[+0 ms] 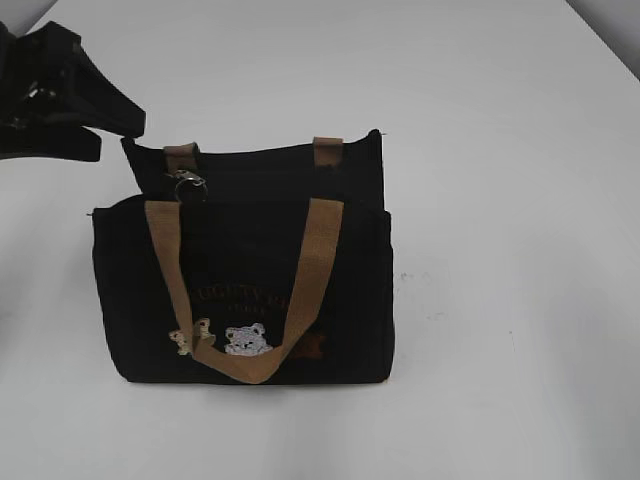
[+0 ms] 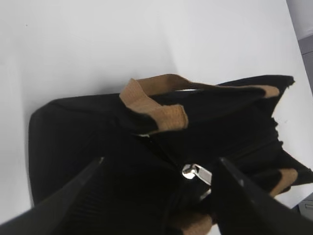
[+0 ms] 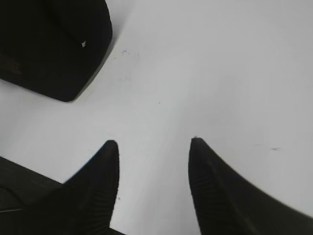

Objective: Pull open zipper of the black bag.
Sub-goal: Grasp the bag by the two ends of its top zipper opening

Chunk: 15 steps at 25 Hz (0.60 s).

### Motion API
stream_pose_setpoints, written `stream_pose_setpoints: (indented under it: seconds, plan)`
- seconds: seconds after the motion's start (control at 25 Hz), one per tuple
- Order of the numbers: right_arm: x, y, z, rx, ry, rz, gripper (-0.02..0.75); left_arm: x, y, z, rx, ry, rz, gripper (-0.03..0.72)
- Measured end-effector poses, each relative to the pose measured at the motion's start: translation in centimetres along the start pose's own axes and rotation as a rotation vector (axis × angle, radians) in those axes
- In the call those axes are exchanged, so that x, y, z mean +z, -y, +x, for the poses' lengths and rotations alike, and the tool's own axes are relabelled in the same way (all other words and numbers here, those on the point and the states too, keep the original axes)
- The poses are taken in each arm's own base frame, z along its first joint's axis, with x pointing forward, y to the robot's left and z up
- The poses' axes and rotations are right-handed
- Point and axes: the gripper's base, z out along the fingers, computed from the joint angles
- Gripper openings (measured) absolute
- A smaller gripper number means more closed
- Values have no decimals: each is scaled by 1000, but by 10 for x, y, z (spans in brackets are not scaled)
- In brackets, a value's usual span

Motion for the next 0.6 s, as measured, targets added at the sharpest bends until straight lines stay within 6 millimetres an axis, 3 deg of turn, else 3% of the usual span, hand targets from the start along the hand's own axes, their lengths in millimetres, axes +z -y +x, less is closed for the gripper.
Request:
stream_pose_setpoints:
  seconds: [0.16,0.32,0.6]
  plan:
    - [18,4,-10,46,-33,-29,393,0,-2,-1,13,3,-18,486]
    - [26,4,-23,67,44,-52,397,2,-3,-1,12,-1,-22,483]
    - [59,-7,-61,-7,15,-254,398,19,-3,6,9,-105,10,436]
